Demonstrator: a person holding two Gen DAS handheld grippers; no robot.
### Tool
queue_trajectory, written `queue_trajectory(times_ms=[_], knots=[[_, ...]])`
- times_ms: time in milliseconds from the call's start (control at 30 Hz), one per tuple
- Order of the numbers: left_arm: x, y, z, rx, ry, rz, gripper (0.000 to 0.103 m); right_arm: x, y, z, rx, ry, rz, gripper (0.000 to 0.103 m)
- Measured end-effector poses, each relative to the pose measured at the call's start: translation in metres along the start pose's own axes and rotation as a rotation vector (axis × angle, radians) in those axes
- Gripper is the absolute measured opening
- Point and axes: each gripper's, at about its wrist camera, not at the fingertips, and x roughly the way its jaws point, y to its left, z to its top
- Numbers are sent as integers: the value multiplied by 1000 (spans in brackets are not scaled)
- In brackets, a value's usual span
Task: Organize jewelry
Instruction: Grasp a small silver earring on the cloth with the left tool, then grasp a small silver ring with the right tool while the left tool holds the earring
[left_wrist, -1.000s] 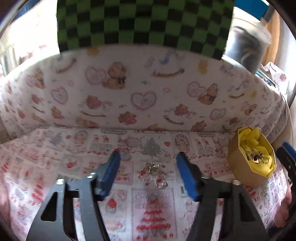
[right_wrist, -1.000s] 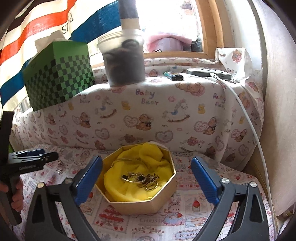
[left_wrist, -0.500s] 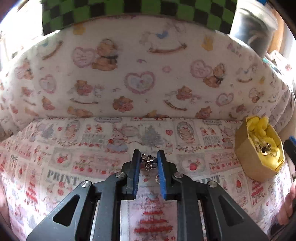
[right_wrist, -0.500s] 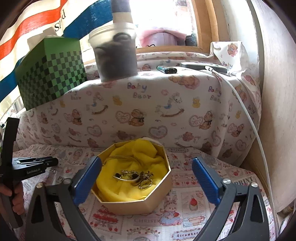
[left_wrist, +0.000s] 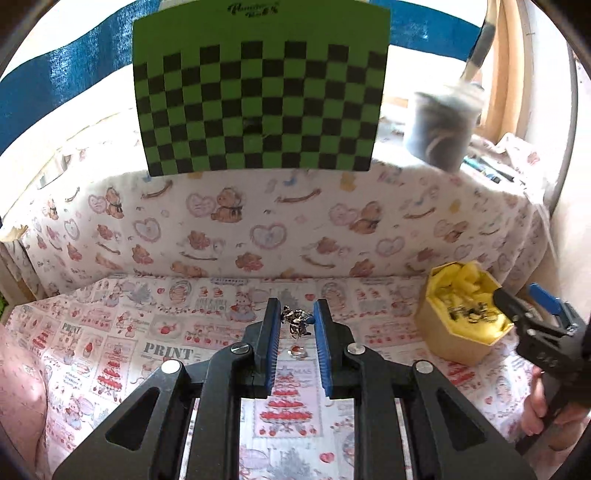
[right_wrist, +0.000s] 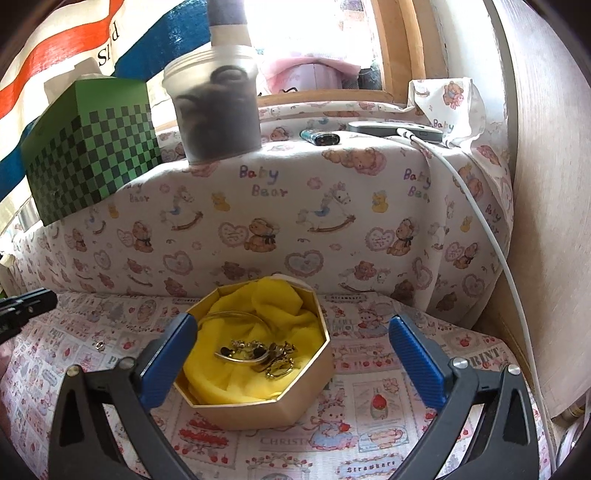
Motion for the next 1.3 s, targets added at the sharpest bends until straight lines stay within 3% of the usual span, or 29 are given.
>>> queue_trajectory(times_ms=[567,767,1000,1300], knots=[[-22,15,8,-10,-87,67,17,-10,13,-1,-72,-53,-26,103],[-27,22,11,-32,-102,69,17,-9,17,-1,-95,-48,-89,103],[-25,32,12,-48,-100,106,17,-11,18,-1,-110,-56,-62,103],[-25,36,14,-44,-103,126,17,-13,28,-5,-172,-6,12,103]])
